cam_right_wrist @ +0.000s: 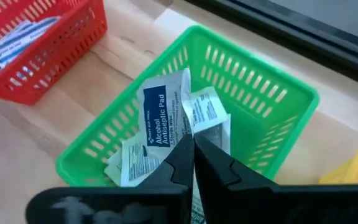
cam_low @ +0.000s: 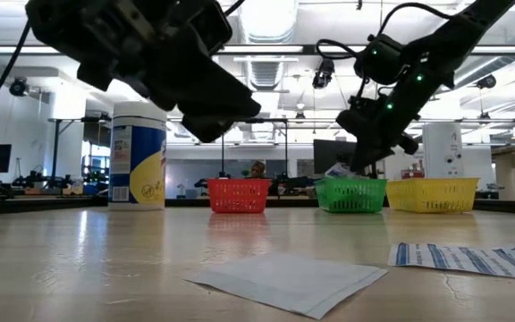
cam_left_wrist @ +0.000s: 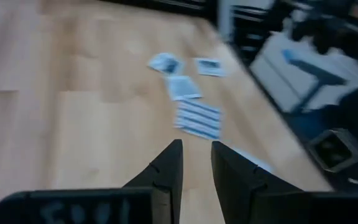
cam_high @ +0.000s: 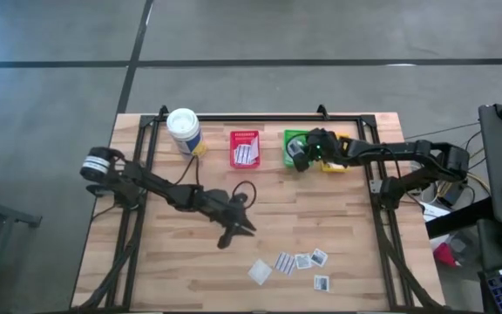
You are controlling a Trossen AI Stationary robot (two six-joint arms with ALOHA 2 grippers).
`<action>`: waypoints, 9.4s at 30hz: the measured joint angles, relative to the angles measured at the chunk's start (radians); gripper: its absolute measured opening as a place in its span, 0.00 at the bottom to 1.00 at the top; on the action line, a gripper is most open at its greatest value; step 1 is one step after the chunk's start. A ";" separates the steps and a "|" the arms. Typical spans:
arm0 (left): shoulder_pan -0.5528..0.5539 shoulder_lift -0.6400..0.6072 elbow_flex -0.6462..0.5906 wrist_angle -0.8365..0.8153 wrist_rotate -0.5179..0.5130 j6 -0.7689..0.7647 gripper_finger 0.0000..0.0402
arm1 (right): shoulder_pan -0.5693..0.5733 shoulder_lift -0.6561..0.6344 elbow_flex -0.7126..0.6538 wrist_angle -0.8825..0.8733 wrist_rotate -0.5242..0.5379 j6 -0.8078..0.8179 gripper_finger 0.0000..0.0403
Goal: Pick & Place First Aid Supplies
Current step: Put the alcohol pad in the green bin, then put the blue bandage in the red bin
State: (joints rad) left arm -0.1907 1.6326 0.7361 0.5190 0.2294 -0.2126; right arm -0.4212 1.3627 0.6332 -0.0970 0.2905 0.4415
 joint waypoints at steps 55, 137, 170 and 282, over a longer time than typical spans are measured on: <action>-0.077 0.480 0.282 0.018 0.341 -0.153 0.20 | 0.150 -0.157 0.115 -0.142 -0.342 -0.004 0.19; -0.084 0.305 0.547 -0.889 -0.719 -0.151 0.10 | 0.668 -0.051 -0.001 -0.001 0.020 0.251 0.25; -0.099 0.287 0.198 -0.327 -0.558 -0.146 0.10 | 0.529 0.381 0.078 0.393 -0.091 0.259 0.31; -0.071 0.169 0.108 -0.186 -0.515 -0.046 0.10 | 0.393 0.438 0.117 0.332 -0.707 0.194 0.02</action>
State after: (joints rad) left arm -0.2612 1.8021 0.8444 0.3328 -0.2852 -0.2588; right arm -0.0284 1.8009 0.7498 0.2350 -0.4168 0.6355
